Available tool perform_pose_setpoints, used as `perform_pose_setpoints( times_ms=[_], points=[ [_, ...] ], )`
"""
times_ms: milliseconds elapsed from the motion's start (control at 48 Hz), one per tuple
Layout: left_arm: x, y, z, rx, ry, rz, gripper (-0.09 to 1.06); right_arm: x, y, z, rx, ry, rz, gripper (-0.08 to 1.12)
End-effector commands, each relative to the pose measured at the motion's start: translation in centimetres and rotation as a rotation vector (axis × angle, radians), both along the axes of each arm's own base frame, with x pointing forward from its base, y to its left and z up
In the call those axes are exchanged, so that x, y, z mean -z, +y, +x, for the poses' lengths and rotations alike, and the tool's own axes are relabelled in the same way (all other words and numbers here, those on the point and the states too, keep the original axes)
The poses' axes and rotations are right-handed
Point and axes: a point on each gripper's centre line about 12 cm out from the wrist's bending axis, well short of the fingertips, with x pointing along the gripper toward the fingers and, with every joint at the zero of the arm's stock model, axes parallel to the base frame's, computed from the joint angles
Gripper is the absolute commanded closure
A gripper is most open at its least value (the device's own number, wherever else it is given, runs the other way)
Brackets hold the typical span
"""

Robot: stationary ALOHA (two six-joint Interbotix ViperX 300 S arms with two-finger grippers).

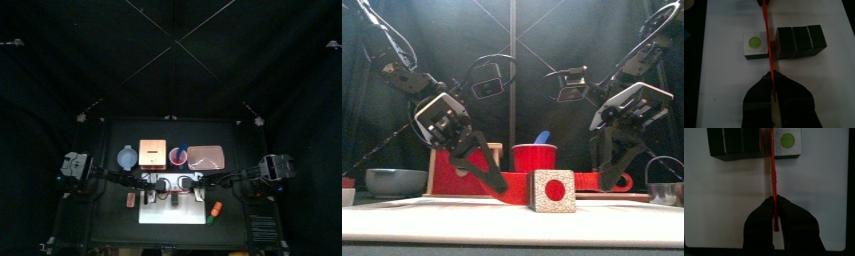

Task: Cut the sushi into 4 pieces with the knife
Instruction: Cut the sushi into 4 pieces

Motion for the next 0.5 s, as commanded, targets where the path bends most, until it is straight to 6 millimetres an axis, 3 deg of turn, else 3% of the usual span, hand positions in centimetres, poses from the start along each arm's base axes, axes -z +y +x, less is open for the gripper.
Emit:
perform_pose_setpoints(
  times_ms=[21, 208, 354, 500],
  points=[
    [-0.2, 1.0, 0.4, -0.019, -0.003, 0.006, 0.6, -0.1, -0.8, 0.1, 0.017, -0.006, -0.007, 0.9],
    [-0.7, 2.6, 0.6, -0.031, -0.018, 0.029, 0.6, -1.2, -2.5, 0.2, 0.059, -0.038, -0.018, 0.9],
    [-1.6, 2.7, 0.5, -0.016, -0.032, 0.043, 0.6, -2.1, -2.6, 0.1, 0.056, -0.063, -0.023, 0.9],
    [-3.0, 2.5, 0.3, -0.005, -0.037, 0.049, 0.6, -4.6, -2.3, 0.3, 0.061, -0.128, -0.007, 0.9]
  ],
)
